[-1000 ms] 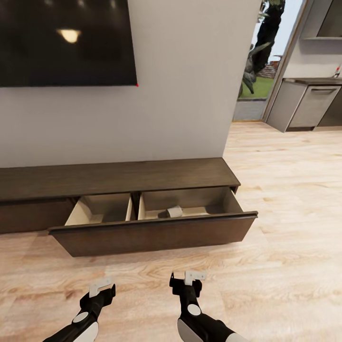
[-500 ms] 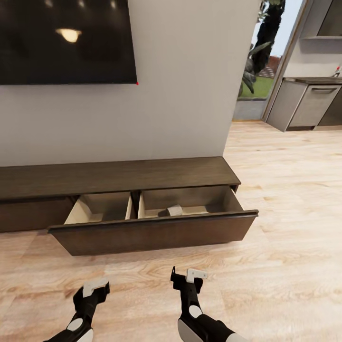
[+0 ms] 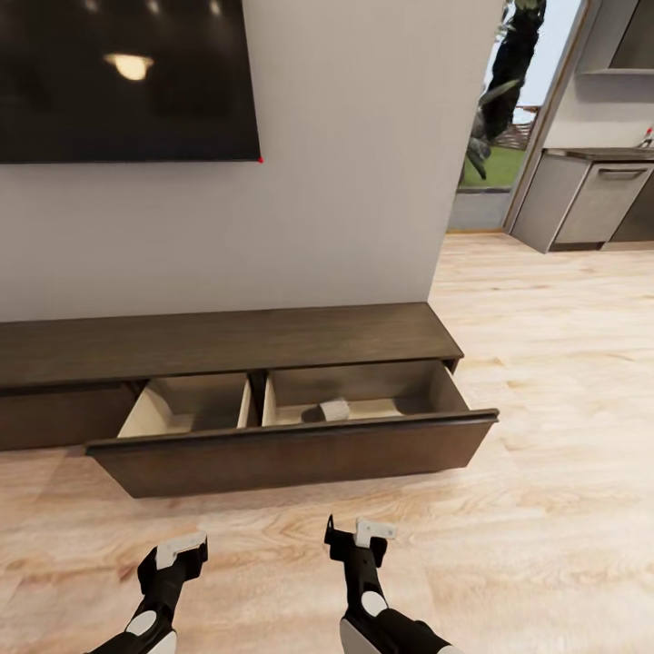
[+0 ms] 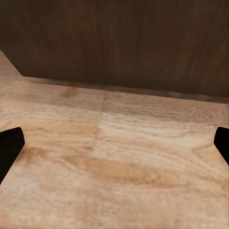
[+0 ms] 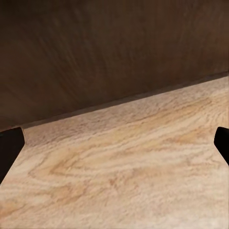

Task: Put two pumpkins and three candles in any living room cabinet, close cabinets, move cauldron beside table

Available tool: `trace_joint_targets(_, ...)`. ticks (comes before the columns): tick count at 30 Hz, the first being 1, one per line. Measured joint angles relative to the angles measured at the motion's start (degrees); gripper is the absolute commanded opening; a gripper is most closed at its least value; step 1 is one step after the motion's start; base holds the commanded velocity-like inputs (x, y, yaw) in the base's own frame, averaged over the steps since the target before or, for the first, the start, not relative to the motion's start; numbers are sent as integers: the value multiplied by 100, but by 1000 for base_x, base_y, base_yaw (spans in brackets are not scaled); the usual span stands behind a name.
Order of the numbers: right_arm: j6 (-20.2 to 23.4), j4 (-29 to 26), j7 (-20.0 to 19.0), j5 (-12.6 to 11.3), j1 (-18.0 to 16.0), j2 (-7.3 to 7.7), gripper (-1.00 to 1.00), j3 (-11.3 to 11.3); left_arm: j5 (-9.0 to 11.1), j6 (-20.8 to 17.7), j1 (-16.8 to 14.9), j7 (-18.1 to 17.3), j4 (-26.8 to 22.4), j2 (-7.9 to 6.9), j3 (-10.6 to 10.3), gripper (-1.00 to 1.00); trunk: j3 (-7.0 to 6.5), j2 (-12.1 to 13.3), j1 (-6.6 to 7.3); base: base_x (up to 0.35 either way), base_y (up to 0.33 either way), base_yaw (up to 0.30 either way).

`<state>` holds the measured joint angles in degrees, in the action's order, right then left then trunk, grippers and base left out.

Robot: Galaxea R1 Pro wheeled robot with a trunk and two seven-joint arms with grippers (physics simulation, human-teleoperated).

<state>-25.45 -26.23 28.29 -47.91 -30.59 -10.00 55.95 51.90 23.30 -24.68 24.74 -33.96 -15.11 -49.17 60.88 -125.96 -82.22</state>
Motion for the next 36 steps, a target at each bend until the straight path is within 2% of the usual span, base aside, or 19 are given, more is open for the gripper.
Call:
trace_joint_targets(24, -1, 115, -85, -1, 0, 0, 100, 8, 9, -4, 0, 0, 3, 6, -1, 100, 0, 0, -1, 83, 0, 0)
trace_joint_targets(36, -1, 115, -85, -1, 0, 0, 100, 9, 9, -4, 0, 0, 18, 6, 0, 100, 0, 0, 1, 170, 0, 0)
